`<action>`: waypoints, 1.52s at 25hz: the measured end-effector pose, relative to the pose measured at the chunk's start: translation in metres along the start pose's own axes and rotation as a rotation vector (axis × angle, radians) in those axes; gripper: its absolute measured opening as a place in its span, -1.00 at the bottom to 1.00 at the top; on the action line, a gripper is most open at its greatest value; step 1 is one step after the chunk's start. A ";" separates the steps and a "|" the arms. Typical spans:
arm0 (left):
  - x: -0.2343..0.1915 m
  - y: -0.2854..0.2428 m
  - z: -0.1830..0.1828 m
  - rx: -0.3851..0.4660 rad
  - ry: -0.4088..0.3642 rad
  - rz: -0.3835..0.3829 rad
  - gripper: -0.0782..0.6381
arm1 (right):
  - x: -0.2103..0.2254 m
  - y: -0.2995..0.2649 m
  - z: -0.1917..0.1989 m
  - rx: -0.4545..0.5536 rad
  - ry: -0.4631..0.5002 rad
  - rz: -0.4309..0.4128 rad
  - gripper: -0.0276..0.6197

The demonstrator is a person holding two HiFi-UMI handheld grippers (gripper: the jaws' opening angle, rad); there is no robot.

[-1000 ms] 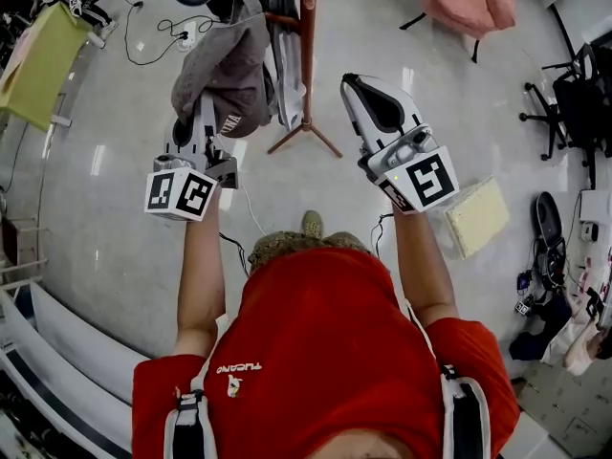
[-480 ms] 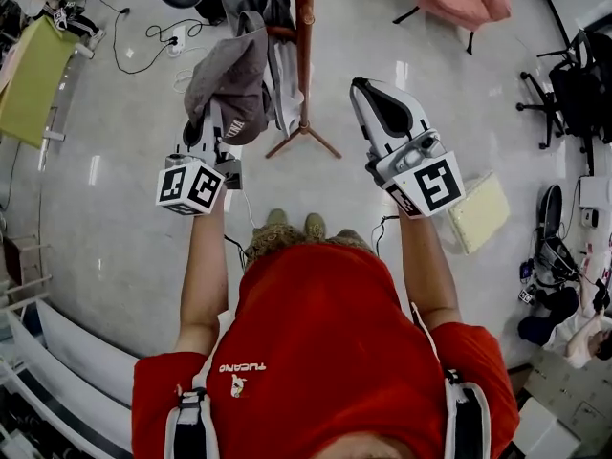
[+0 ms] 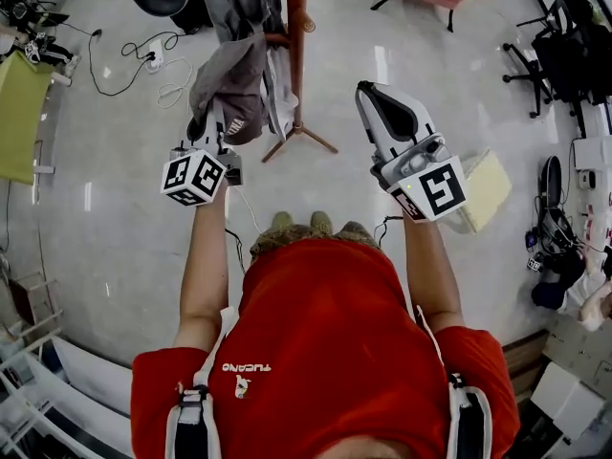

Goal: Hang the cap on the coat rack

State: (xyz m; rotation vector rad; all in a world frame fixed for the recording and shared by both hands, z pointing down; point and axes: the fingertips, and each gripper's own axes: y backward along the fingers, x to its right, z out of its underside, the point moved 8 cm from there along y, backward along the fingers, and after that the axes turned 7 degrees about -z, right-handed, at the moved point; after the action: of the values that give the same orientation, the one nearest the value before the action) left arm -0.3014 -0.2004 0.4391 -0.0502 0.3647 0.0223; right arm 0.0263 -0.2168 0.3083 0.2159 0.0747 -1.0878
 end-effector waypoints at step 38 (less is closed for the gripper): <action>-0.006 -0.058 0.091 -0.249 -0.177 0.266 -0.06 | -0.004 -0.008 0.021 -0.122 -0.018 0.106 -0.84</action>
State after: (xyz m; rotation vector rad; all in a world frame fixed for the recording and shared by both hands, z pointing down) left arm -0.2731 -0.2540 0.5285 -0.2442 0.1877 0.3332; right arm 0.0168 -0.2214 0.3283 0.0992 0.1122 -0.9764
